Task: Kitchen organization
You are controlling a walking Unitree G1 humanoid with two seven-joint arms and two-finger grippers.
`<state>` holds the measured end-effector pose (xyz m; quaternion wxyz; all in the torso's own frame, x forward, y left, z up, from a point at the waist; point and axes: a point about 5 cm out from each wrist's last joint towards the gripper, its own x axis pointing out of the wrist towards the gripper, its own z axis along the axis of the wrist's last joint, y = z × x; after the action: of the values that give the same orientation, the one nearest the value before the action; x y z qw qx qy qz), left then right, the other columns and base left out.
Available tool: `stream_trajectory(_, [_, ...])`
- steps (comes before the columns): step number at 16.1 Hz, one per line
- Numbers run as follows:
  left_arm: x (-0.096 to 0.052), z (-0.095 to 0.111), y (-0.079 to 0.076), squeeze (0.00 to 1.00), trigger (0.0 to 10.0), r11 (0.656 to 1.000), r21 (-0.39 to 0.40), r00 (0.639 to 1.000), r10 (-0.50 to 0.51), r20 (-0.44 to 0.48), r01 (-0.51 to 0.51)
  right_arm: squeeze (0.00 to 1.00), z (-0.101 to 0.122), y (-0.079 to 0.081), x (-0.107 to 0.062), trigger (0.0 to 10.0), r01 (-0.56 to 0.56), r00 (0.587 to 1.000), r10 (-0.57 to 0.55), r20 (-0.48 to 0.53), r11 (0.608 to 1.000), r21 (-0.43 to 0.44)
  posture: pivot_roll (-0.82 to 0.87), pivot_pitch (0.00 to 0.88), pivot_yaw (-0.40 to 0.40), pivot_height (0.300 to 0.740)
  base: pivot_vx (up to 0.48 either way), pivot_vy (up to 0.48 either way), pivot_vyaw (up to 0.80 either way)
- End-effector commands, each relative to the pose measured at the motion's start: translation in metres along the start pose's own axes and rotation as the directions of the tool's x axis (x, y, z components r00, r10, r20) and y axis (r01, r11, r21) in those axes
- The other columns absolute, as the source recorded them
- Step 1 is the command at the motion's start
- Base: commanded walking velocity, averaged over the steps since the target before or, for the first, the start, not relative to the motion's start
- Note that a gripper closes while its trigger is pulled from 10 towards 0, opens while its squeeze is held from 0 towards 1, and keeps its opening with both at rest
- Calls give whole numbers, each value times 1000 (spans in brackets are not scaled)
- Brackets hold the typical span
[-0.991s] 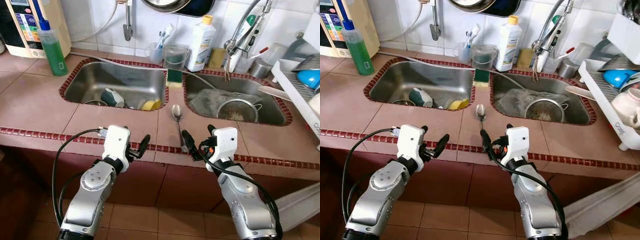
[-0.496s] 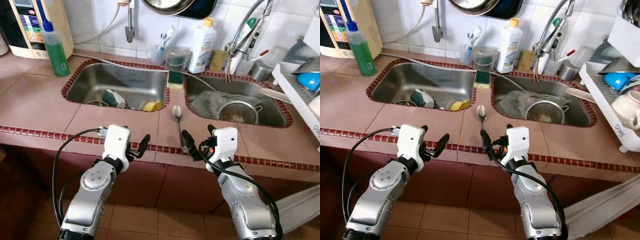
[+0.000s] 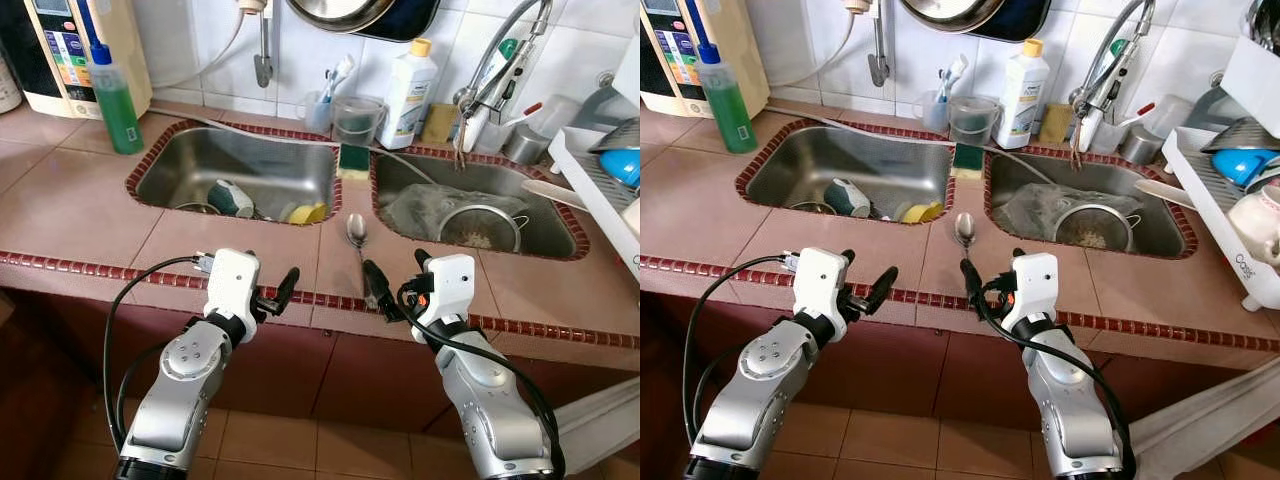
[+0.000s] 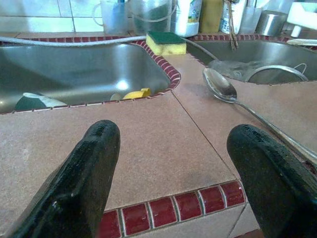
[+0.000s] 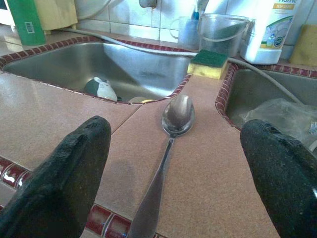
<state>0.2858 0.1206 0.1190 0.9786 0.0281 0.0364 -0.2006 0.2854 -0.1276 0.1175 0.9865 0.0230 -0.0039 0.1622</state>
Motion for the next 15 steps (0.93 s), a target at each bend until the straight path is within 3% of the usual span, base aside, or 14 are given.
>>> stream_trajectory(1, [2,5,-3,0,10000,1000,11,1000,-15,17,14,0,4,-2,0,10000,2,1000,-2,13,1000,-2,-26,0,-79,740,334,0,0])
stream_trajectory(15, [3,6,-2,0,10000,1000,1,1000,-12,22,12,0,5,-1,1,10000,-3,1000,3,16,1000,0,-24,0,-79,740,311,0,0])
